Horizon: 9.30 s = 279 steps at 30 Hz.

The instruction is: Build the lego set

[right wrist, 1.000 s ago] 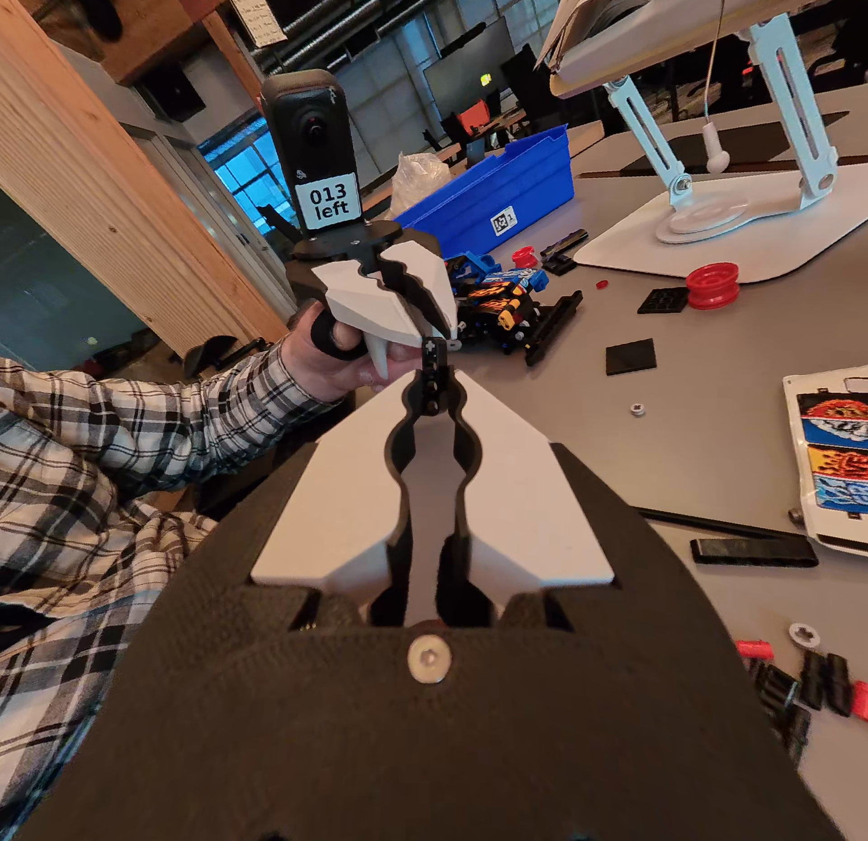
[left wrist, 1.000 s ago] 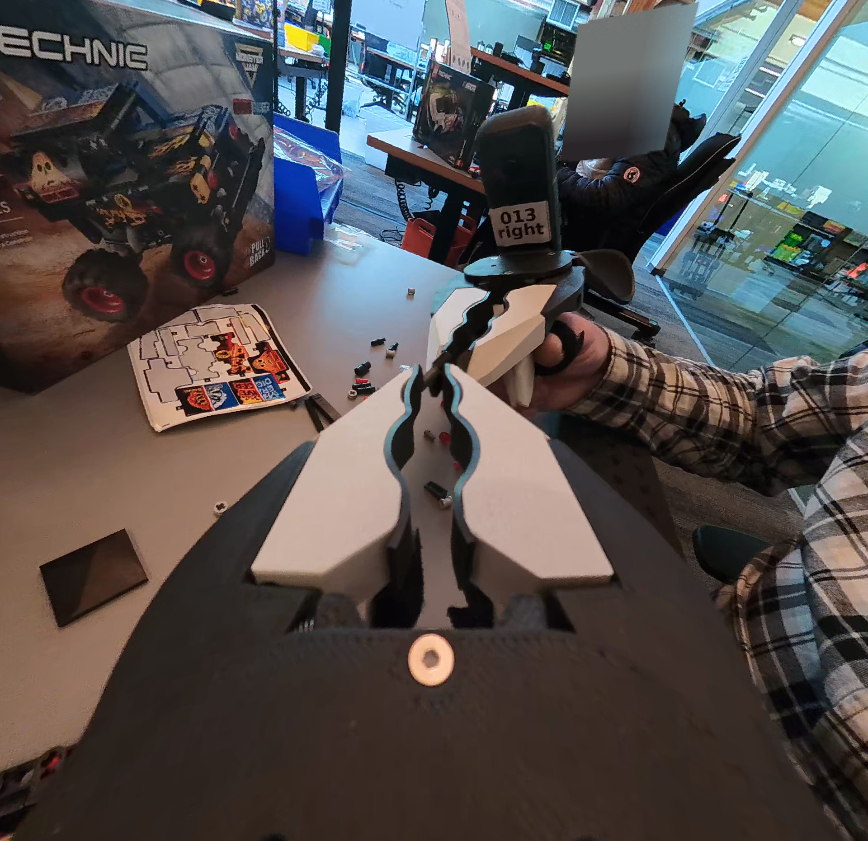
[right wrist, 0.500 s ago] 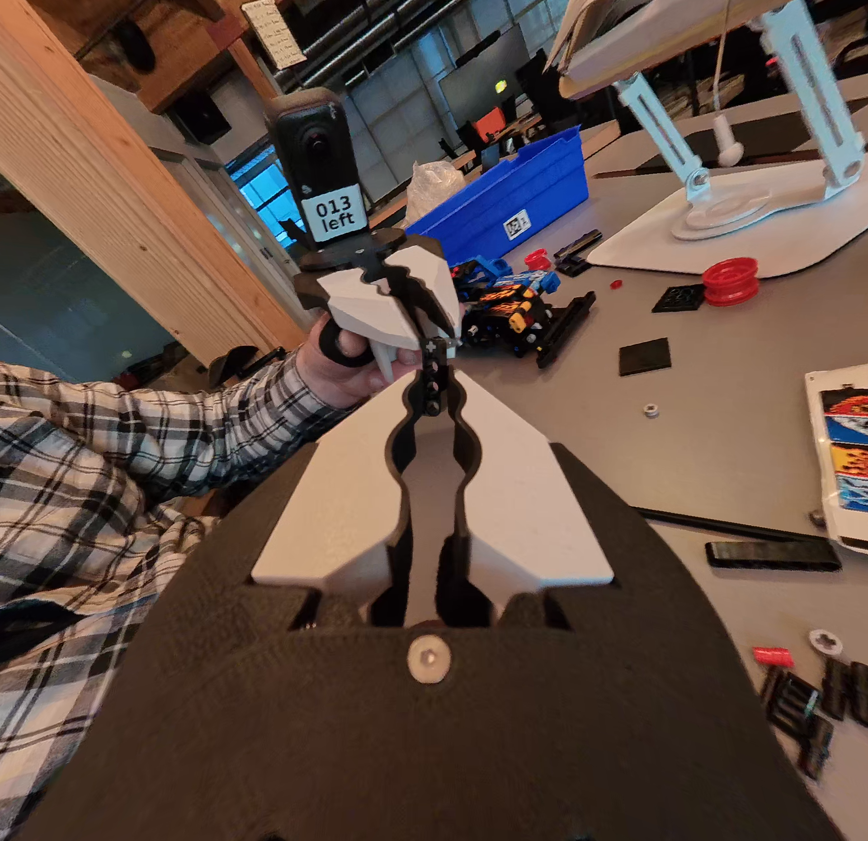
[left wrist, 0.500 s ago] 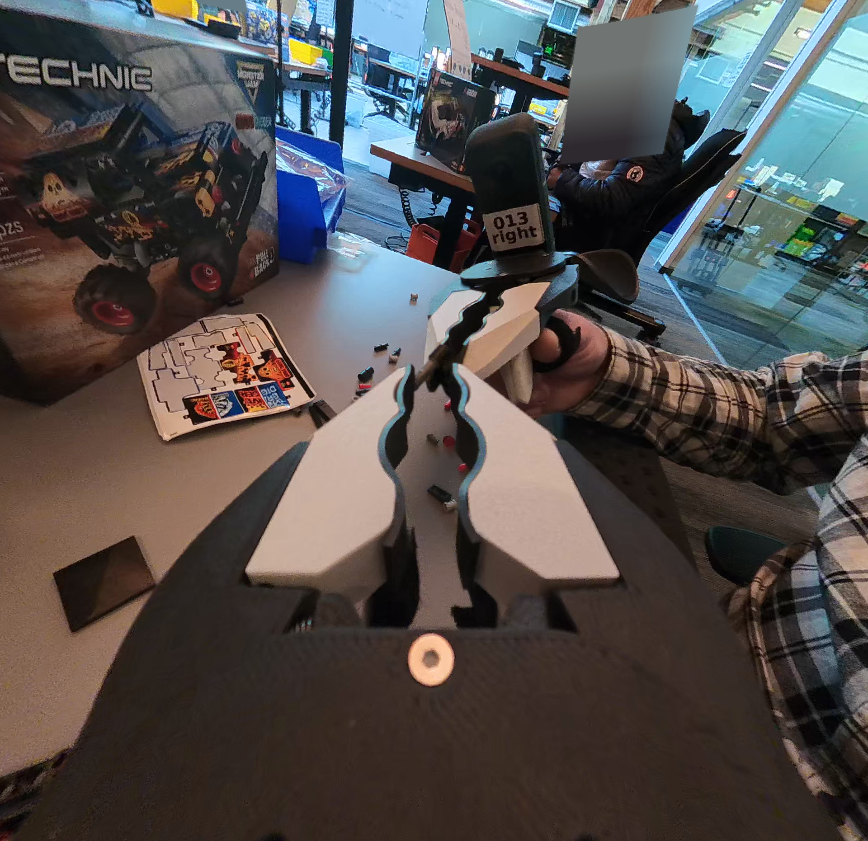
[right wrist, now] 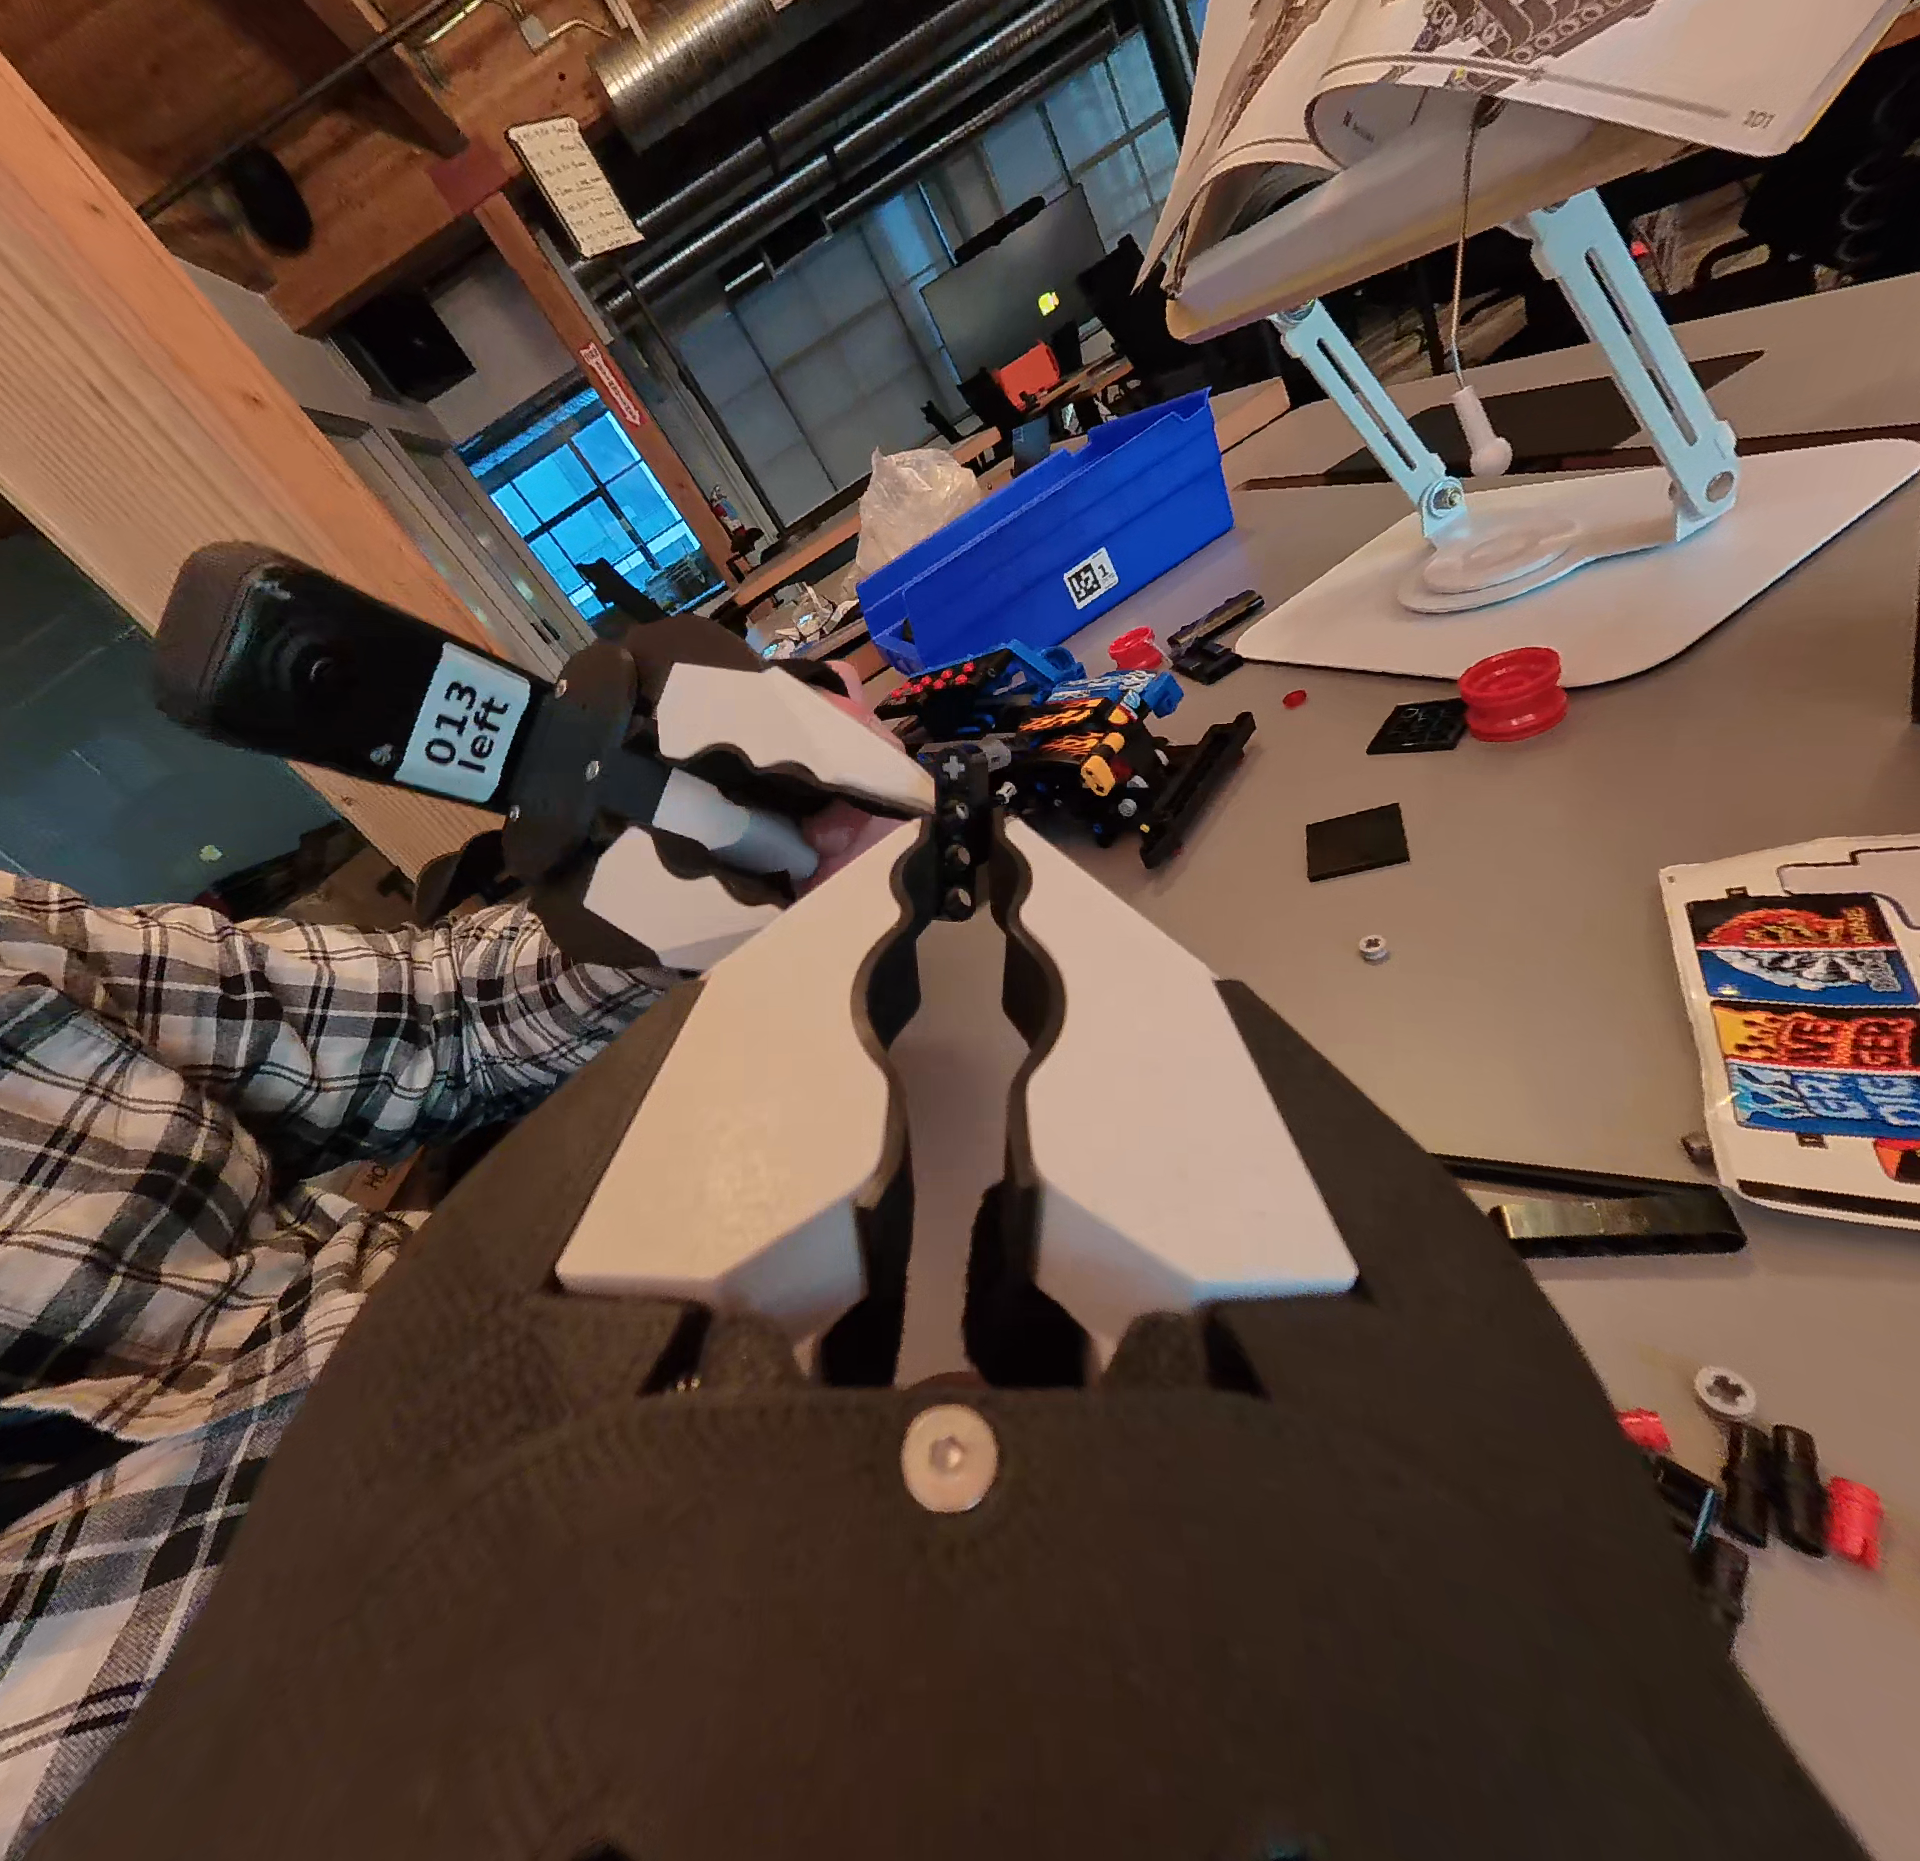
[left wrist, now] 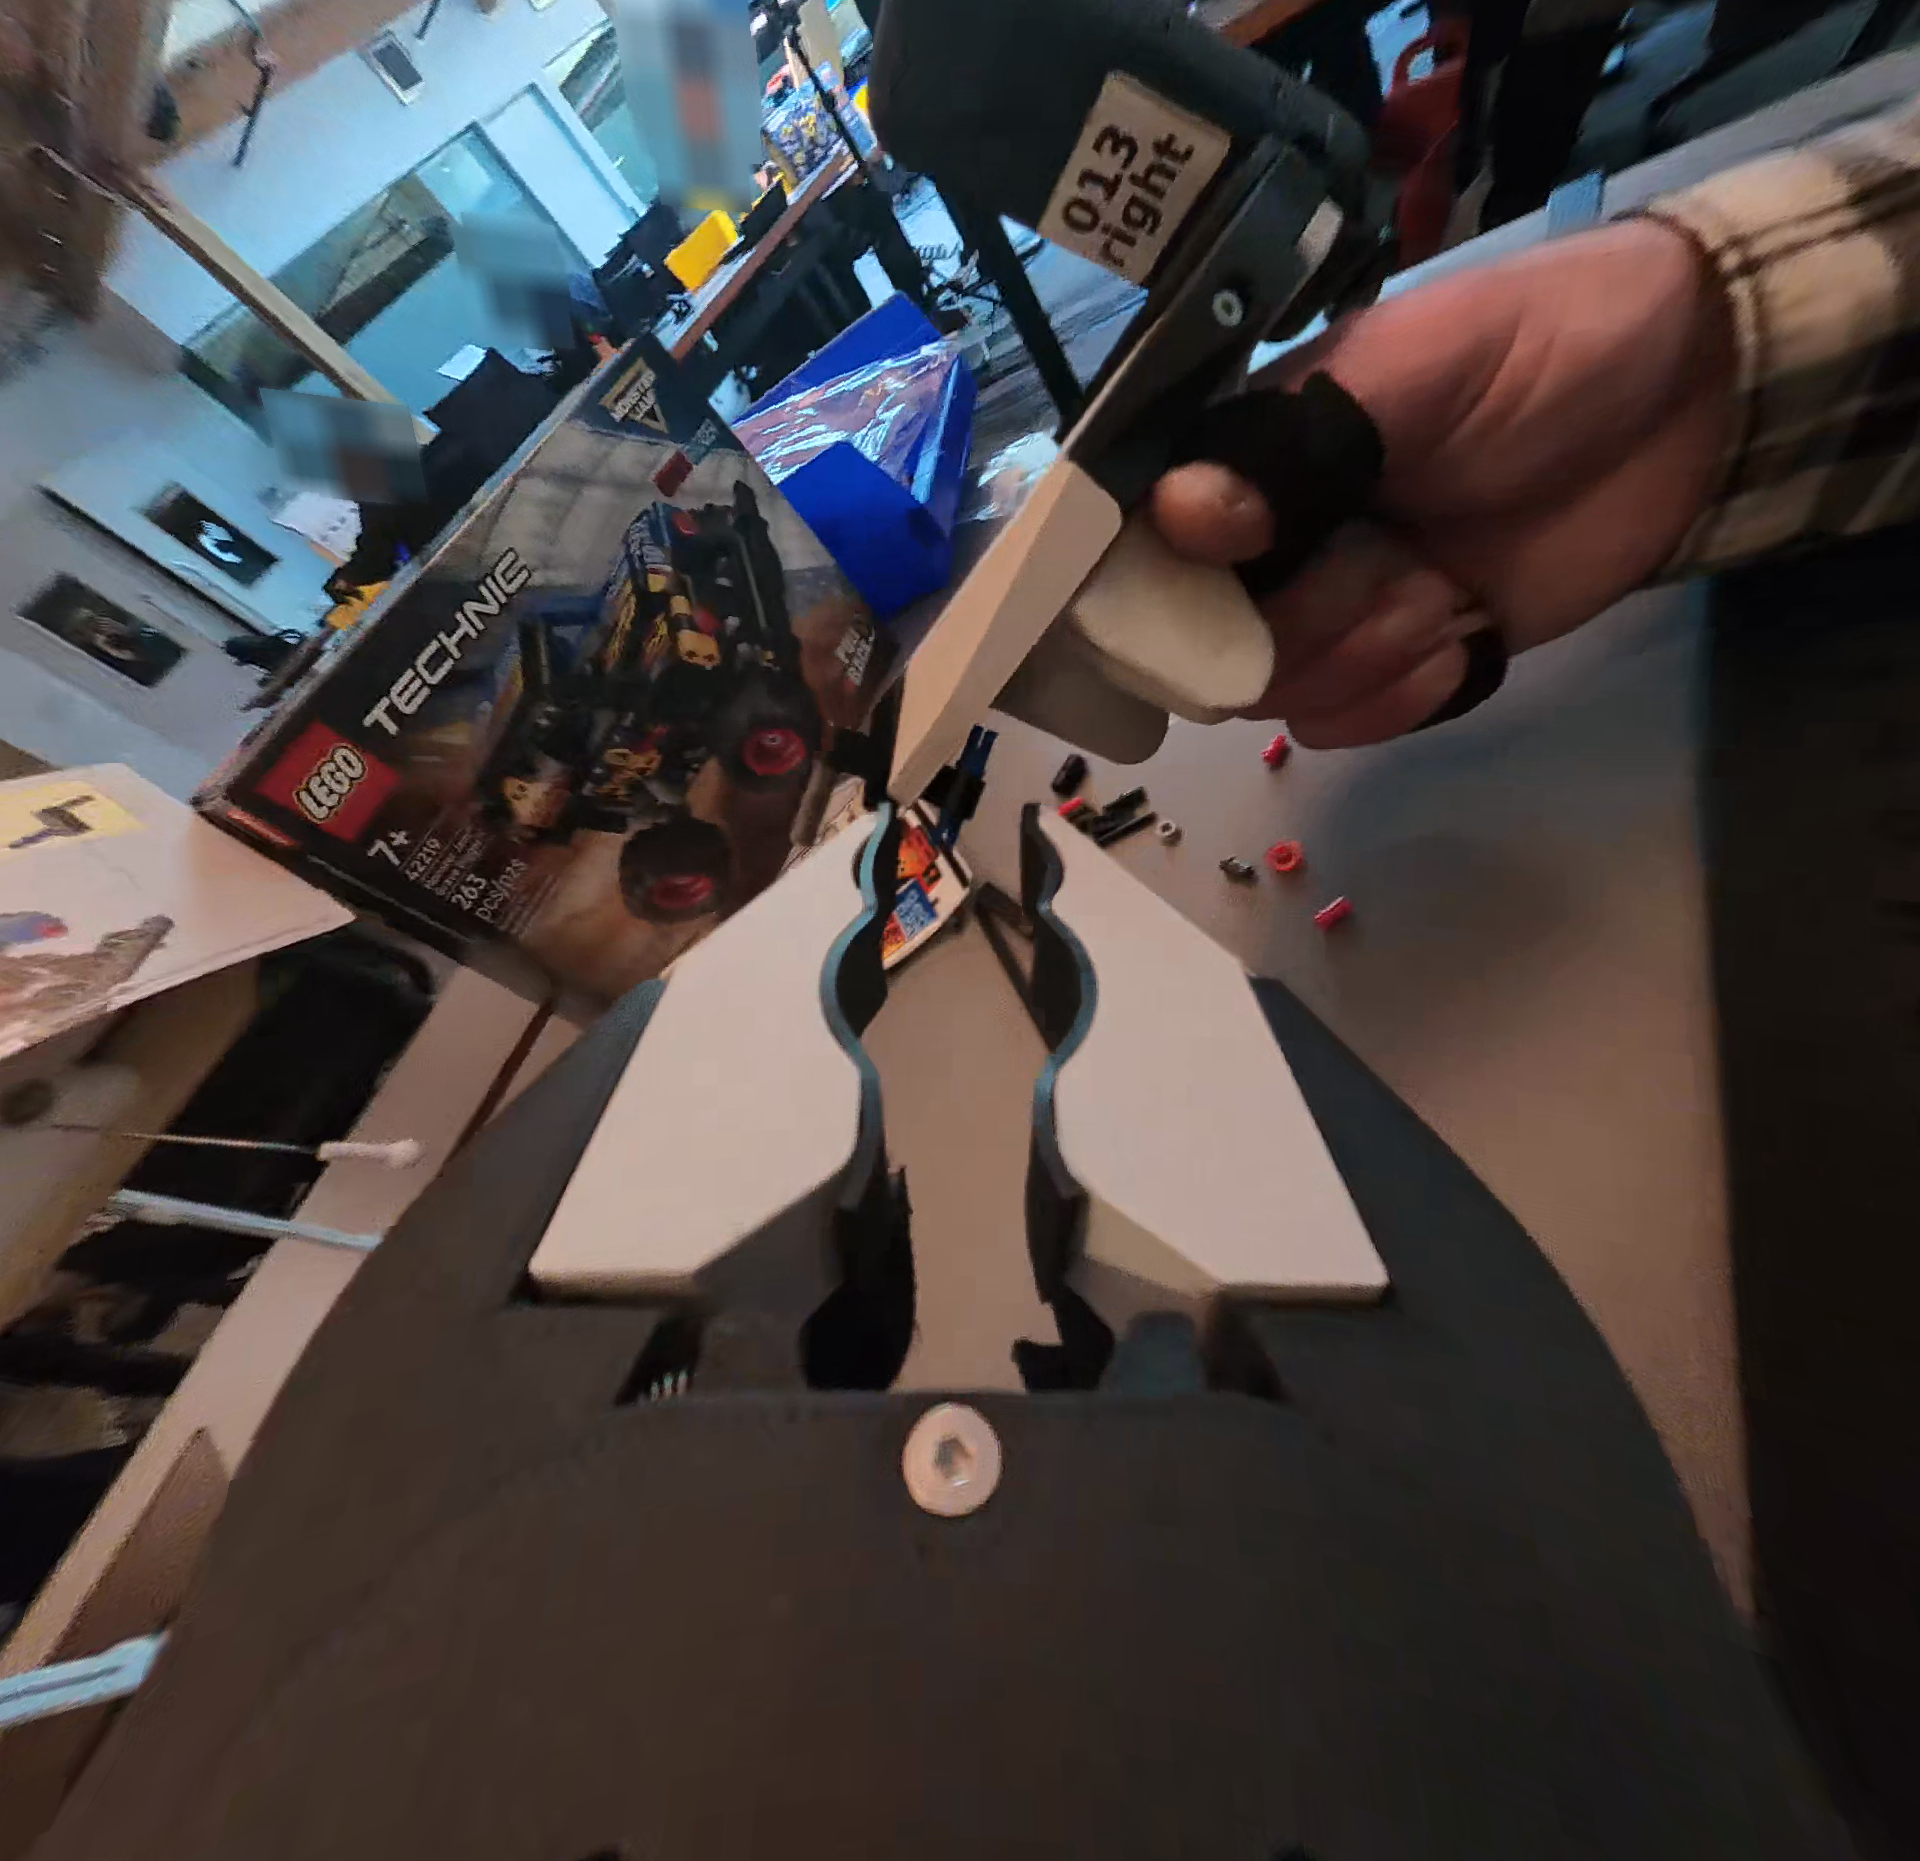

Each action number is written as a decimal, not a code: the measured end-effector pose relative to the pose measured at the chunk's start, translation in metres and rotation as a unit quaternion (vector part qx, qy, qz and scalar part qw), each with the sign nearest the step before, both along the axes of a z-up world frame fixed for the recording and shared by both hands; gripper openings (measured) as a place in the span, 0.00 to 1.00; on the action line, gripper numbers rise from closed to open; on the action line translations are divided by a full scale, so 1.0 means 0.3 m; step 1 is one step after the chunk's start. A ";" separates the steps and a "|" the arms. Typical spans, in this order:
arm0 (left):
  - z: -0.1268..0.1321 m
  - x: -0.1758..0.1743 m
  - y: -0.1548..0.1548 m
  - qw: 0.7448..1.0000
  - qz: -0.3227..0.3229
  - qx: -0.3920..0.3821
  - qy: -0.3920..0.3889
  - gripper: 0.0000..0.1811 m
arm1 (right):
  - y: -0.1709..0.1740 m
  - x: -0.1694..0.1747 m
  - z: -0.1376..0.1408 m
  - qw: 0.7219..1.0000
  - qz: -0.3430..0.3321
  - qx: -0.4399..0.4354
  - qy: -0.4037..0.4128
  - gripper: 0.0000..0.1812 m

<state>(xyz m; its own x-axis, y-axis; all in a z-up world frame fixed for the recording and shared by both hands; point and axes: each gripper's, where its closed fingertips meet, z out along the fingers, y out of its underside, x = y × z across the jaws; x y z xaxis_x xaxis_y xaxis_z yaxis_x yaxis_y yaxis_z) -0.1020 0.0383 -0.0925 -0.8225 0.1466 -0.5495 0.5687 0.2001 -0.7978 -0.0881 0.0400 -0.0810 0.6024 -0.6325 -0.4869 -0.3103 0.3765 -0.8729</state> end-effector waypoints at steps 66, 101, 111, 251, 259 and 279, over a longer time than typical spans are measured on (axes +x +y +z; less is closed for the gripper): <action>0.085 -0.081 0.074 0.986 -0.137 -0.056 0.079 0.02 | 0.082 -0.113 0.105 0.987 0.134 0.076 -0.053 0.05; 0.093 -0.025 0.050 0.993 -0.072 -0.071 0.055 0.09 | 0.012 -0.064 0.099 0.997 0.034 0.029 -0.070 0.05; 0.093 -0.042 0.038 0.996 -0.054 -0.076 0.003 0.11 | 0.010 -0.061 0.097 0.997 0.029 0.027 -0.070 0.05; 0.237 0.794 0.352 0.978 0.160 0.125 -0.049 0.24 | 0.152 0.364 0.055 0.935 -0.048 -0.307 -0.172 0.04; 0.072 0.675 0.493 0.975 0.110 0.184 0.064 0.33 | 0.216 0.365 0.017 0.924 -0.030 -0.337 -0.177 0.04; -0.133 0.629 0.604 0.953 0.142 0.235 0.130 0.29 | 0.256 0.339 0.020 0.974 0.064 -0.167 -0.137 0.04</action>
<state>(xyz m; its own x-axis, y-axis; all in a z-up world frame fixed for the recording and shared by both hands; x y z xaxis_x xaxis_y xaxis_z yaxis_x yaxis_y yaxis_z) 0.0868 0.2195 -0.1323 -0.9652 0.0777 -0.2498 0.2336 0.6859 -0.6892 0.0137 0.1169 -0.0751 0.7655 -0.6388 -0.0779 -0.0751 0.0315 -0.9967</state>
